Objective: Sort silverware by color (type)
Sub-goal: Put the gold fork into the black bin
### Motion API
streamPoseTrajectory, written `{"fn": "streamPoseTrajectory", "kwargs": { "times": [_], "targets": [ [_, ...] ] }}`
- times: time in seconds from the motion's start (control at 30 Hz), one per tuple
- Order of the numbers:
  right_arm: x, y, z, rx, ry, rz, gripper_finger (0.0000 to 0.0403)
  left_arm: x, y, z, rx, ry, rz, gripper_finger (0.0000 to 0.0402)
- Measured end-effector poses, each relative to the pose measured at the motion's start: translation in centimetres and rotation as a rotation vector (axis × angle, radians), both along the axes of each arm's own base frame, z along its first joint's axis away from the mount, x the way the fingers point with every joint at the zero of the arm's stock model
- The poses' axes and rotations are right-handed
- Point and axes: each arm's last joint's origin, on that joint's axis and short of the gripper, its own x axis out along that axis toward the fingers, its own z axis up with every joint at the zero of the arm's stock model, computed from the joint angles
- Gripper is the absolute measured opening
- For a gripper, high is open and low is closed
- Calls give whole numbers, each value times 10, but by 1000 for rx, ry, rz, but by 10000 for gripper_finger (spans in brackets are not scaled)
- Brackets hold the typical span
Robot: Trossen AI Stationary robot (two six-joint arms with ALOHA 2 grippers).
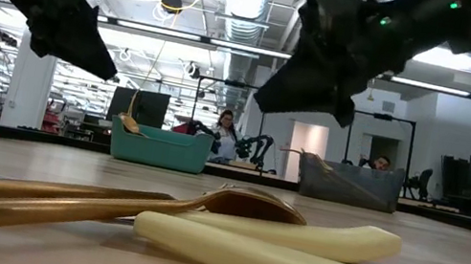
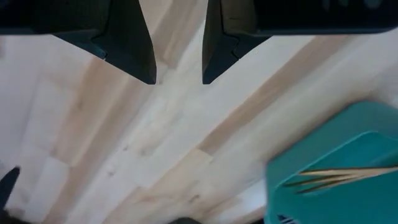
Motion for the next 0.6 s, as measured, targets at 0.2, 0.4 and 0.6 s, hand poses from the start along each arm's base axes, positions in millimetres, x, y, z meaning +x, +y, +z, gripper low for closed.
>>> {"fn": "streamPoseTrajectory", "kwargs": {
  "times": [0.2,0.4,0.6],
  "targets": [
    [-1,18,-14,89,28,-34,108,5,-8,6,3,-50,-118,116],
    [-1,32,-34,163,79,-42,108,6,-19,10,29,-70,-212,115],
    [4,50,-57,212,86,41,137,5,-21,10,41,-66,-231,115]
  ]
}}
